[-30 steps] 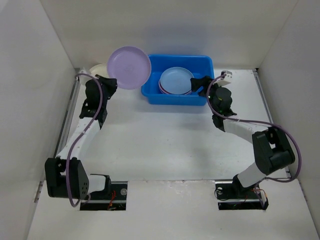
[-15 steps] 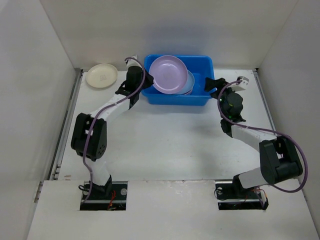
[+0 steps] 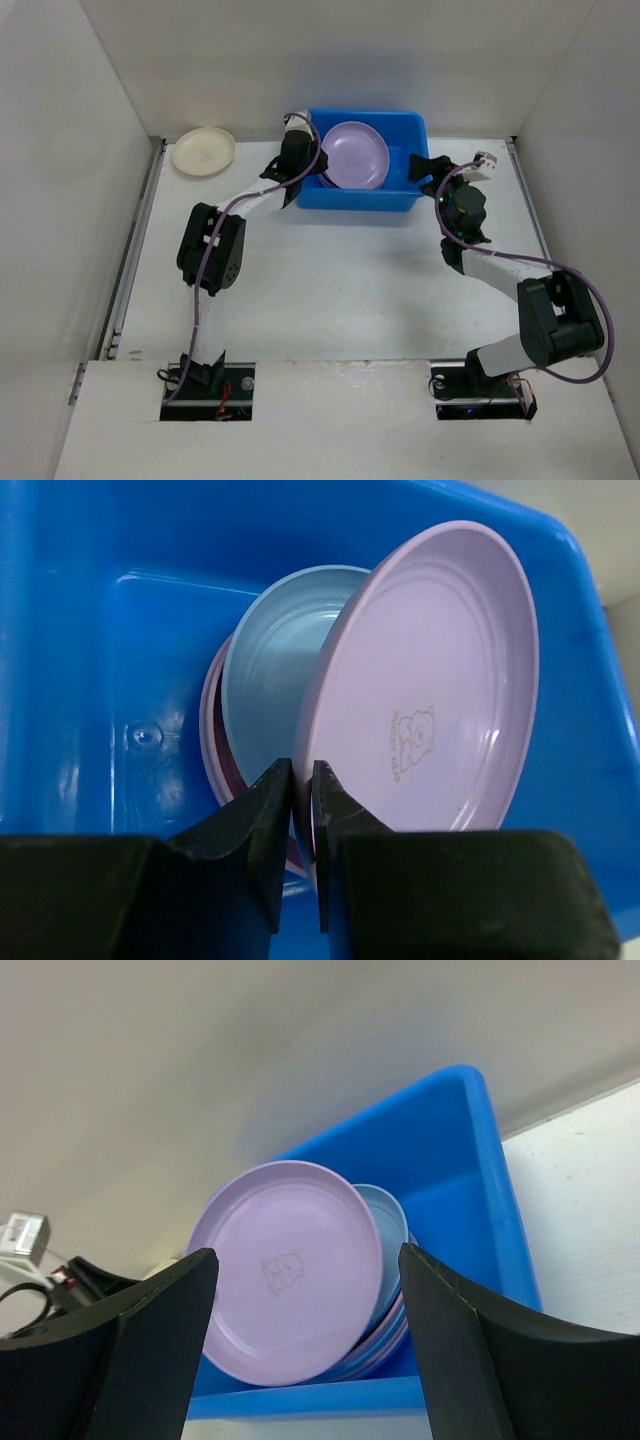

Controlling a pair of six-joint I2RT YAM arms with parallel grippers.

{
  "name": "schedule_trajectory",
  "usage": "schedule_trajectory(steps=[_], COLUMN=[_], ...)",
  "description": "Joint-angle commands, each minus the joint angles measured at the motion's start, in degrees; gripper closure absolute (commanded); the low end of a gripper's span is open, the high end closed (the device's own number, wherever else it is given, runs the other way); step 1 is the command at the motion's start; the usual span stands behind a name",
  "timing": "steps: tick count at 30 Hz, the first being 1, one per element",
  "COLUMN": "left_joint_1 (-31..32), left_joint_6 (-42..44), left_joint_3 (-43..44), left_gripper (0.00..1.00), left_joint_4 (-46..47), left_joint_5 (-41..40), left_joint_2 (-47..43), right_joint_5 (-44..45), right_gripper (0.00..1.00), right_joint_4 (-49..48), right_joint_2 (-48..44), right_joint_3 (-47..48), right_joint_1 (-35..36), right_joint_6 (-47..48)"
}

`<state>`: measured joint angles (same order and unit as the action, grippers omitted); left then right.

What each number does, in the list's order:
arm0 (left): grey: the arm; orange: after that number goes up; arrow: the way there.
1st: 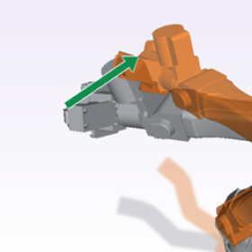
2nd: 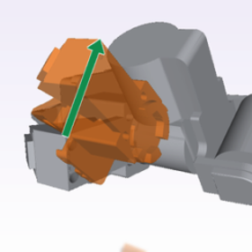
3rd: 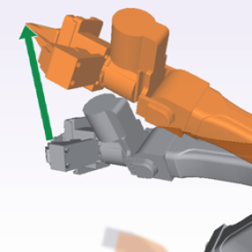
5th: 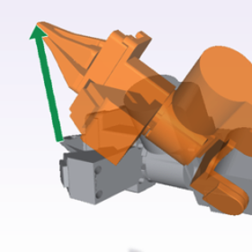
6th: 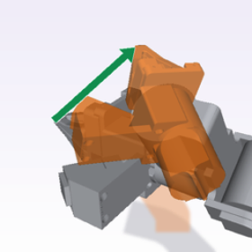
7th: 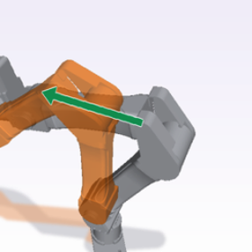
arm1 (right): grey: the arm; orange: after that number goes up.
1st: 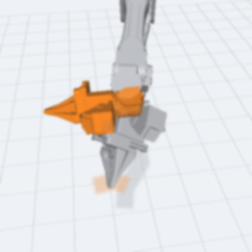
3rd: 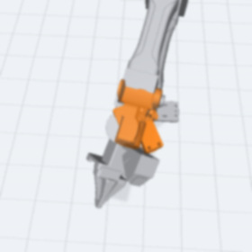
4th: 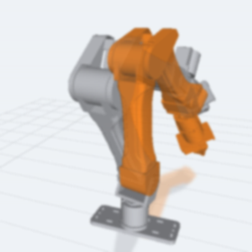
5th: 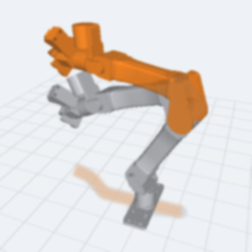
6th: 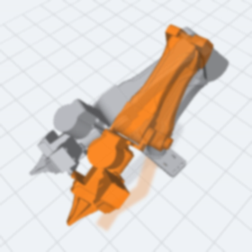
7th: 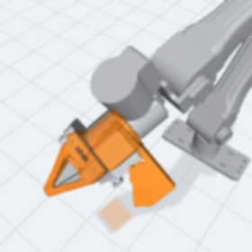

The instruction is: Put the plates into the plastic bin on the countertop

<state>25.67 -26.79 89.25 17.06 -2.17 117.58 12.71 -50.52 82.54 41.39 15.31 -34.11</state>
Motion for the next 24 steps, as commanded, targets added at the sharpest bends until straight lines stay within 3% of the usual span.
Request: schedule_trajectory(steps=[1, 6, 10, 17, 21, 24], left_joint_1=[0.7, 1.4, 1.8, -0.8, -5.7, -12.6], left_joint_6=[3.4, 6.3, 7.5, 5.2, 1.0, -7.5], left_joint_3=[4.3, 7.9, 7.7, -0.7, -8.6, -16.6], left_gripper=[0.89, 0.77, 0.50, 0.20, 0.15, 0.13], left_joint_4=[4.0, 3.2, 3.9, 5.5, 5.7, 4.9], left_joint_5=[0.1, 0.7, -0.1, -5.0, -10.0, -12.1], left_joint_2=[1.2, 3.5, -0.3, -14.3, -21.2, -25.7], right_joint_5=[-1.7, -2.8, -3.2, -3.7, -4.6, -5.5], right_gripper=[0.21, 0.21, 0.21, 0.21, 0.21, 0.21], right_joint_4=[-3.8, -3.2, -3.1, -2.8, -2.8, -2.8], right_joint_2=[1.0, 2.1, 2.4, 2.9, 3.4, 3.5], right_joint_3=[1.6, 2.9, 3.5, 4.0, 4.4, 4.5], right_joint_1=[-0.2, 0.1, 0.1, 0.1, 0.4, 0.4], right_joint_6=[-0.7, -0.8, -0.6, -0.4, -0.4, -0.7])
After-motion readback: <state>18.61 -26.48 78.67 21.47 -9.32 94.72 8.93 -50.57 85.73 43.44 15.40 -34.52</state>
